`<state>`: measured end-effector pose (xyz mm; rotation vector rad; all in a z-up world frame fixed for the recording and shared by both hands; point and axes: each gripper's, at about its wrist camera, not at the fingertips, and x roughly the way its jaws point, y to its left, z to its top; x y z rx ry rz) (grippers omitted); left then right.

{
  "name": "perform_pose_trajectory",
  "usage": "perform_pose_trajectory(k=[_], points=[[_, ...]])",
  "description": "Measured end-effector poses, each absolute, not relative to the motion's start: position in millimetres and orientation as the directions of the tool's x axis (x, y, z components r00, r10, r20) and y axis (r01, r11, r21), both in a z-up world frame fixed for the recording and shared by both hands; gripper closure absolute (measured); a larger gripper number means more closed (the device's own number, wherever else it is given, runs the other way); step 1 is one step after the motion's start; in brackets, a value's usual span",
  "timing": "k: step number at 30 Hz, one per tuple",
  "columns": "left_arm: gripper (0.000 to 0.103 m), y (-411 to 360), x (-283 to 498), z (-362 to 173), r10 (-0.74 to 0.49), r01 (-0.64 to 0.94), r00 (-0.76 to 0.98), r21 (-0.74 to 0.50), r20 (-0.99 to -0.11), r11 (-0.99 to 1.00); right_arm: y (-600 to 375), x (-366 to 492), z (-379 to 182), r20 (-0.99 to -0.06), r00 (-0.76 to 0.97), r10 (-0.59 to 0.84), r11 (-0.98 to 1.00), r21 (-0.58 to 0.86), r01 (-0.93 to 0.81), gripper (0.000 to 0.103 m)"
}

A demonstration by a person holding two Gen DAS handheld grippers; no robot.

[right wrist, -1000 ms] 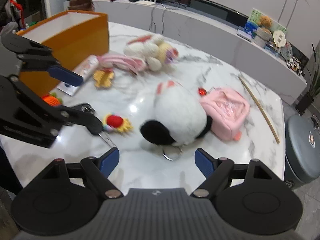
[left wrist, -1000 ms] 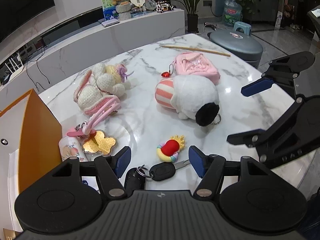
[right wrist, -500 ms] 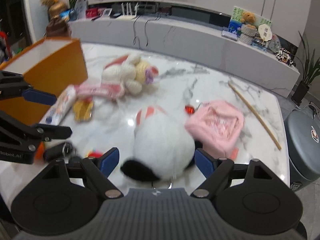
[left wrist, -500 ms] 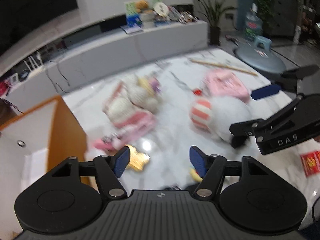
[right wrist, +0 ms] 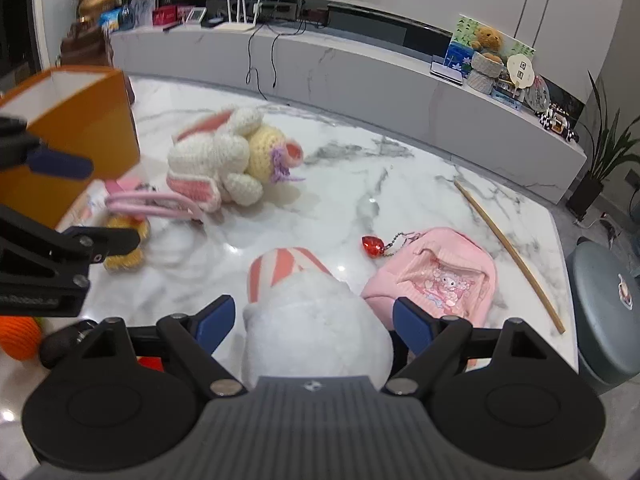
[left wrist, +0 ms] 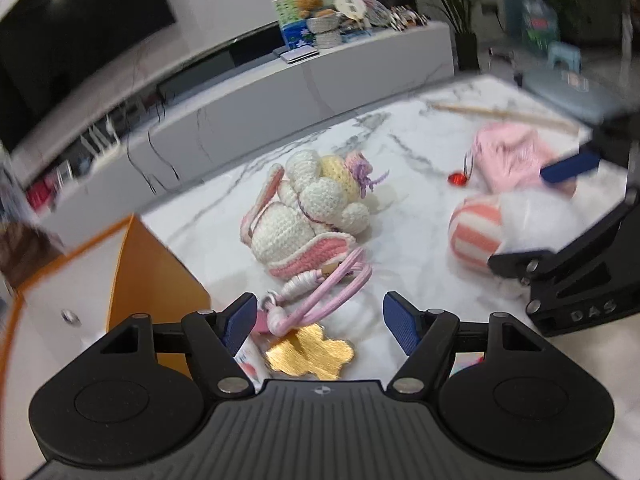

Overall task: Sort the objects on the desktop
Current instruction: 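Grasp the pink lanyard with the left gripper while the right gripper grasps the striped plush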

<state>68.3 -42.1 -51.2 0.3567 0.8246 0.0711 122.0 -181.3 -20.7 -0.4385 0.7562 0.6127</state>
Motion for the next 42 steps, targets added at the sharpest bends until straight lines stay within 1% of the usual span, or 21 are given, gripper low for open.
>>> perform_pose_trajectory(k=[1, 3, 4, 5, 6, 7, 9, 10, 11, 12, 17, 19, 23, 27, 30, 31, 36, 42], points=[[0.029, -46, 70, -55, 0.219, 0.086, 0.683, 0.373, -0.697, 0.924, -181, 123, -23, -0.745, 0.568, 0.349, 0.740, -0.153, -0.655, 0.016], [0.046, -54, 72, -64, 0.255, 0.104, 0.678, 0.434, -0.689, 0.895, -178, 124, -27, -0.752, 0.565, 0.339, 0.737, -0.160, -0.656, 0.016], [0.051, -57, 74, -68, 0.269, 0.110, 0.674, 0.454, -0.688, 0.884, -177, 125, -30, -0.756, 0.564, 0.333, 0.734, -0.168, -0.658, 0.016], [0.060, -59, 75, -71, 0.281, 0.114, 0.669, 0.469, -0.688, 0.876, -174, 125, -32, -0.759, 0.565, 0.323, 0.728, -0.182, -0.661, 0.016], [0.064, -60, 76, -74, 0.294, 0.118, 0.663, 0.483, -0.689, 0.867, -172, 125, -35, -0.763, 0.566, 0.314, 0.722, -0.196, -0.664, 0.016], [0.064, -60, 77, -76, 0.300, 0.119, 0.659, 0.489, -0.690, 0.864, -171, 124, -37, -0.765, 0.567, 0.305, 0.714, -0.210, -0.668, 0.016], [0.071, -58, 79, -77, 0.298, 0.118, 0.650, 0.481, -0.698, 0.869, -167, 123, -42, -0.769, 0.570, 0.290, 0.699, -0.237, -0.675, 0.016], [0.072, -57, 80, -77, 0.295, 0.116, 0.648, 0.474, -0.703, 0.873, -166, 122, -44, -0.770, 0.572, 0.284, 0.692, -0.248, -0.678, 0.016], [0.075, -55, 80, -76, 0.290, 0.114, 0.646, 0.465, -0.706, 0.878, -166, 122, -45, -0.770, 0.573, 0.280, 0.688, -0.256, -0.679, 0.016], [0.079, -54, 80, -75, 0.290, 0.107, 0.647, 0.460, -0.706, 0.881, -166, 122, -47, -0.771, 0.574, 0.277, 0.686, -0.259, -0.680, 0.016], [0.091, -46, 81, -69, 0.284, 0.079, 0.656, 0.437, -0.700, 0.896, -171, 126, -52, -0.781, 0.565, 0.267, 0.692, -0.253, -0.676, 0.016], [0.092, -41, 80, -63, 0.272, 0.064, 0.665, 0.416, -0.695, 0.907, -173, 127, -53, -0.785, 0.559, 0.265, 0.695, -0.246, -0.675, 0.017], [0.093, -29, 79, -44, 0.218, 0.028, 0.691, 0.327, -0.689, 0.945, -182, 133, -49, -0.794, 0.534, 0.291, 0.725, -0.181, -0.664, 0.024], [0.094, -10, 77, -22, 0.128, -0.004, 0.712, 0.179, -0.690, 0.984, -189, 136, -43, -0.799, 0.509, 0.319, 0.750, -0.116, -0.651, 0.026], [0.095, 6, 76, -11, 0.040, -0.008, 0.720, 0.049, -0.692, 0.999, -189, 133, -38, -0.791, 0.513, 0.333, 0.752, -0.105, -0.651, 0.026], [0.095, 9, 75, -8, 0.026, -0.012, 0.723, 0.025, -0.690, 1.000, -189, 132, -36, -0.788, 0.515, 0.337, 0.752, -0.104, -0.651, 0.026], [0.095, 19, 69, 2, -0.010, -0.026, 0.738, -0.044, -0.675, 0.999, -190, 130, -26, -0.772, 0.529, 0.352, 0.758, -0.096, -0.645, 0.026], [0.095, 22, 59, 20, -0.043, -0.016, 0.773, -0.086, -0.633, 0.996, -193, 126, -12, -0.751, 0.542, 0.377, 0.764, -0.078, -0.641, 0.026]])
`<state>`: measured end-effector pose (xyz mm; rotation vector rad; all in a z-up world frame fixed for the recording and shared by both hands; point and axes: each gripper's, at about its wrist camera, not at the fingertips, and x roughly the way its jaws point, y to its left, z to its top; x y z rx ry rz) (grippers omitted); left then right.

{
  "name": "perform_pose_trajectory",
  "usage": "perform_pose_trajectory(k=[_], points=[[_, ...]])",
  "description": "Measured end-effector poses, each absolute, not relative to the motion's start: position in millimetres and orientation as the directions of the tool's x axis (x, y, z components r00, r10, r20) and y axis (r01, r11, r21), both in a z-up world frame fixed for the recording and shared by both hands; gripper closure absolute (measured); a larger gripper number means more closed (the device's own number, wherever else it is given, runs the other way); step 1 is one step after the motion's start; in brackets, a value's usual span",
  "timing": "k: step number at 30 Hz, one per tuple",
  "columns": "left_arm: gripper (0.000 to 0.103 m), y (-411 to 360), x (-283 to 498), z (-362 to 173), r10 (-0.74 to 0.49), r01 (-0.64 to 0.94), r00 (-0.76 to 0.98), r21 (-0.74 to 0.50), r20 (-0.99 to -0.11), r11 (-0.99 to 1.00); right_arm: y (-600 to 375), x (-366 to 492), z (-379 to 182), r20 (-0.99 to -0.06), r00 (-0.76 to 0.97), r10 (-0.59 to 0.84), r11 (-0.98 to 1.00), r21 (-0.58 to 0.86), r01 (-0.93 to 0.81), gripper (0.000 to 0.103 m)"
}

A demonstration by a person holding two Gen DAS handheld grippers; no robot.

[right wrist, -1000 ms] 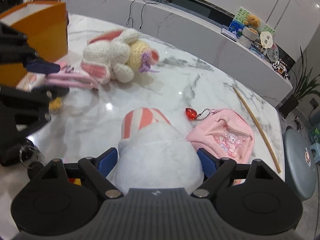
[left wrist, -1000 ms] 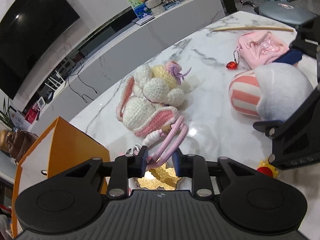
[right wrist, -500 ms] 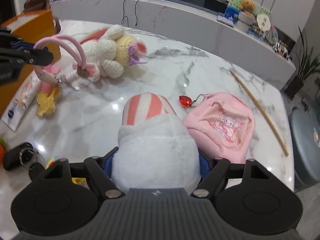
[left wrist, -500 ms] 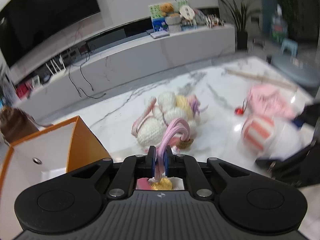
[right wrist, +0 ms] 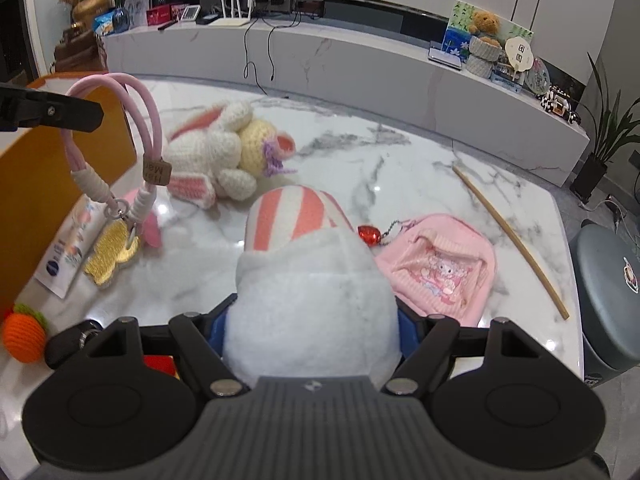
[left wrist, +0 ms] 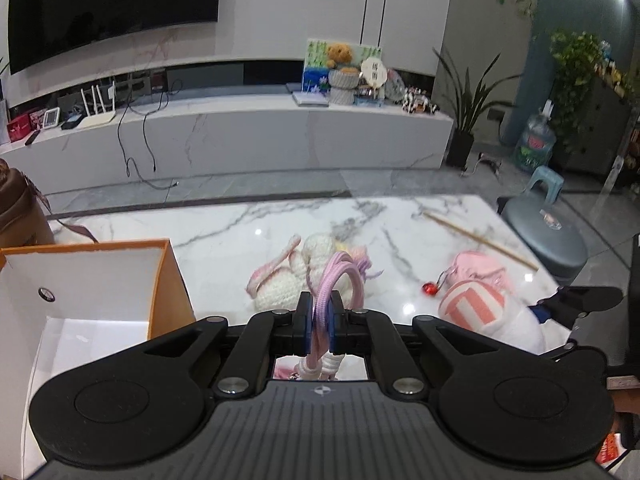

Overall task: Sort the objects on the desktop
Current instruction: 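Grasp the pink lanyard with the left gripper while the right gripper grasps the striped plush, then lift the pink lanyard and striped plush and carry both over the orange box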

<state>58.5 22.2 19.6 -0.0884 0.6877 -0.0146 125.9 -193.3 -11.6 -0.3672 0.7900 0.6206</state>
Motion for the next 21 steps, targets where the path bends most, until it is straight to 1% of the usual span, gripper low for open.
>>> perform_pose_trajectory(k=[6, 11, 21], points=[[0.095, 25, 46, 42, -0.065, -0.002, 0.805, -0.113, -0.589, 0.994, -194, 119, 4, -0.726, 0.563, 0.396, 0.766, -0.077, -0.638, 0.026], [0.096, 33, 34, 70, -0.088, 0.007, 0.841, -0.152, -0.534, 0.988, -195, 113, 17, -0.703, 0.579, 0.413, 0.767, -0.074, -0.637, 0.026], [0.096, 51, 8, 106, -0.095, 0.004, 0.889, -0.201, -0.447, 0.980, -197, 101, 30, -0.674, 0.603, 0.427, 0.773, -0.074, -0.630, 0.026]])
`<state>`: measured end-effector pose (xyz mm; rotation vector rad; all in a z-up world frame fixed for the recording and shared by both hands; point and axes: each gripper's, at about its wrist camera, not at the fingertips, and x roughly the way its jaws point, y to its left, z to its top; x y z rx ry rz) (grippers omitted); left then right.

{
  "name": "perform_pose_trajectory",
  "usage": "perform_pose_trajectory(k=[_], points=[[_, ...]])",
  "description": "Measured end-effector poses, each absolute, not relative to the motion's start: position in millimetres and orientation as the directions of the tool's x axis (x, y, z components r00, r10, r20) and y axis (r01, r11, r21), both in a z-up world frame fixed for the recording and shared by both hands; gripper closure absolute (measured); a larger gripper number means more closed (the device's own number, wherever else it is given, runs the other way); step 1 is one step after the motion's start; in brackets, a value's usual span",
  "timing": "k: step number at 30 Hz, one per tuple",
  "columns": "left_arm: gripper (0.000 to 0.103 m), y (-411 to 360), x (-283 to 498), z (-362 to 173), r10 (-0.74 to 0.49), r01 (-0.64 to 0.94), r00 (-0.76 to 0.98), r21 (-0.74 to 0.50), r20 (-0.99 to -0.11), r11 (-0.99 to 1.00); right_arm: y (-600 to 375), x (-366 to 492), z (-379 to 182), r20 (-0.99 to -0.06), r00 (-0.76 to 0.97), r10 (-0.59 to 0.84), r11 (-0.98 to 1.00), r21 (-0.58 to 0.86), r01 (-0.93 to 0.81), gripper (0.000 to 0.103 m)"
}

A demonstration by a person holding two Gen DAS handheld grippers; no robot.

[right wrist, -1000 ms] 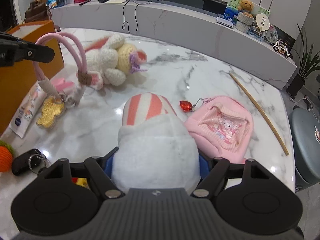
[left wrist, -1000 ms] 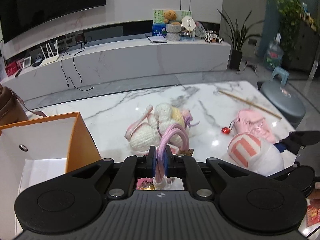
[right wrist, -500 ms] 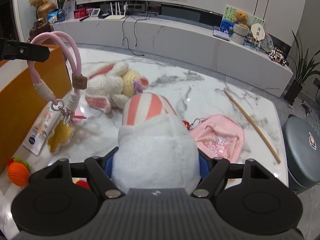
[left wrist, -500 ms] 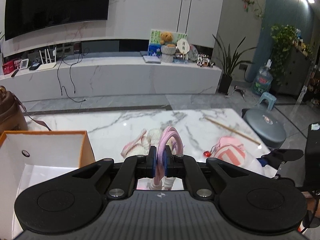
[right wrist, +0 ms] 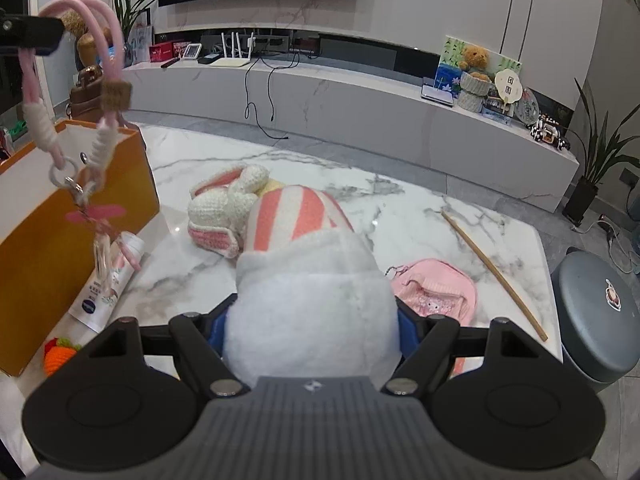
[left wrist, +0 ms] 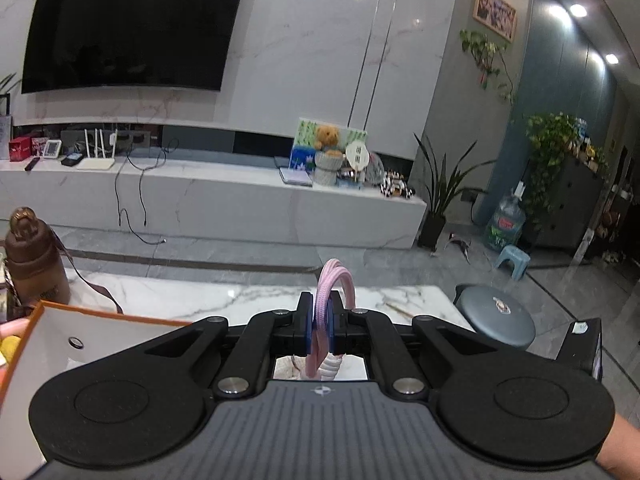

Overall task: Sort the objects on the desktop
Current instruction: 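Lift the pink lanyard and striped plush and carry both over the orange box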

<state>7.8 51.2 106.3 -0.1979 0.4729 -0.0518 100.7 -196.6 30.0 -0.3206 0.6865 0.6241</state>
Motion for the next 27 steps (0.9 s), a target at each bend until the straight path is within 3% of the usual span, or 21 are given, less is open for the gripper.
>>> perform_pose_trajectory(k=[12, 27], points=[[0.096, 102, -36, 152, -0.082, -0.013, 0.940, -0.274, -0.332, 0.962, -177, 79, 57, -0.618, 0.628, 0.473, 0.763, -0.070, -0.643, 0.026], [0.096, 152, -71, 165, 0.022, -0.110, 0.950, -0.266, -0.312, 0.958, -106, 37, 103, -0.518, 0.601, 0.608, 0.677, -0.057, -0.734, 0.026]])
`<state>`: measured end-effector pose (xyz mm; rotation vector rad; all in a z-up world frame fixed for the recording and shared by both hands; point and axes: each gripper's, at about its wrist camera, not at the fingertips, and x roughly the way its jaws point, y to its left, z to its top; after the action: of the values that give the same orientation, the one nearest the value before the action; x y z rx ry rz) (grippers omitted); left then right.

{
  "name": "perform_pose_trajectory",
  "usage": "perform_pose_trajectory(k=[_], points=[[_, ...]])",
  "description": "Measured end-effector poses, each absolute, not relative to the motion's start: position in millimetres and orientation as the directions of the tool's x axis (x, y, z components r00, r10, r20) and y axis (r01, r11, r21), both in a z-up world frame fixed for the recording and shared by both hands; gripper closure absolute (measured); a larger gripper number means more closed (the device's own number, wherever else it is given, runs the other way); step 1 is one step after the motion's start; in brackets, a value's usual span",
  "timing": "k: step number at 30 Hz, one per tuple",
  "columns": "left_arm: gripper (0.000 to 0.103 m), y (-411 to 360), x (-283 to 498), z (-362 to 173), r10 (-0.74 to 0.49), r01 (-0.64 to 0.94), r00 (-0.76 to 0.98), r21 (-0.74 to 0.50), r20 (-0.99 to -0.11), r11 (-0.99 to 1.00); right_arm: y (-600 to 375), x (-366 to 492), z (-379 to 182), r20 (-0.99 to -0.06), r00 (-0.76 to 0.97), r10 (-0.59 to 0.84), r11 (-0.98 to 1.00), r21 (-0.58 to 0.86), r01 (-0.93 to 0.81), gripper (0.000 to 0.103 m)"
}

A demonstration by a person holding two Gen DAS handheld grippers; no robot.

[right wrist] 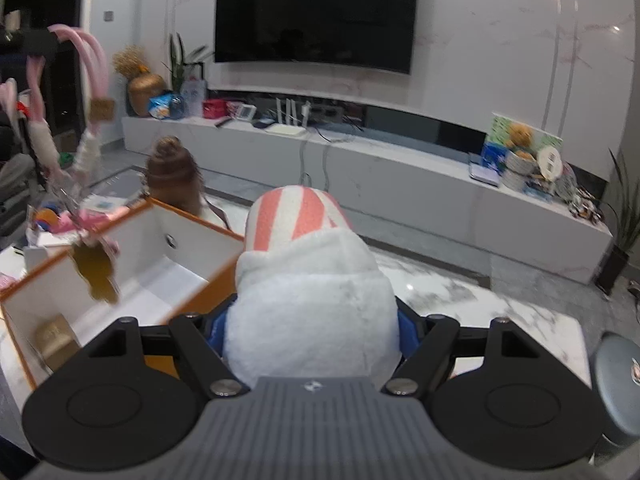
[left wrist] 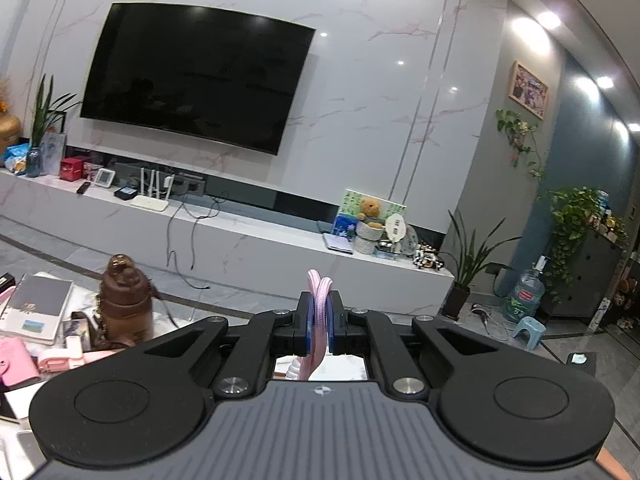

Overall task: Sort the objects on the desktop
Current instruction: 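Lift the pink lanyard and striped plush and carry both over the orange box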

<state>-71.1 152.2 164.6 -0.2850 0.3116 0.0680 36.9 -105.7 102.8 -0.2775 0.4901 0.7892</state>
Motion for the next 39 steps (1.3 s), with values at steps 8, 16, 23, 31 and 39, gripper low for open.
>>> perform_pose_trajectory(k=[8, 16, 23, 31, 39], points=[[0.096, 174, -83, 162, 0.053, -0.145, 0.946, -0.270, -0.320, 0.952, -55, 2, 120, -0.472, 0.539, 0.697, 0.590, -0.050, -0.806, 0.026], [0.096, 195, -91, 156, 0.079, -0.178, 0.939, -0.277, -0.334, 0.944, -19, -17, 120, -0.452, 0.473, 0.756, 0.526, -0.011, -0.851, 0.026], [0.096, 210, -87, 141, 0.087, -0.204, 0.920, -0.276, -0.382, 0.939, 7, -27, 114, -0.458, 0.431, 0.777, 0.490, 0.011, -0.872, 0.026], [0.096, 217, -71, 109, 0.089, -0.228, 0.874, -0.243, -0.477, 0.943, 44, -21, 78, -0.551, 0.384, 0.741, 0.455, -0.008, -0.890, 0.026], [0.096, 224, -59, 87, 0.091, -0.248, 0.835, -0.223, -0.543, 0.943, 74, -20, 43, -0.653, 0.366, 0.663, 0.417, -0.083, -0.905, 0.026]])
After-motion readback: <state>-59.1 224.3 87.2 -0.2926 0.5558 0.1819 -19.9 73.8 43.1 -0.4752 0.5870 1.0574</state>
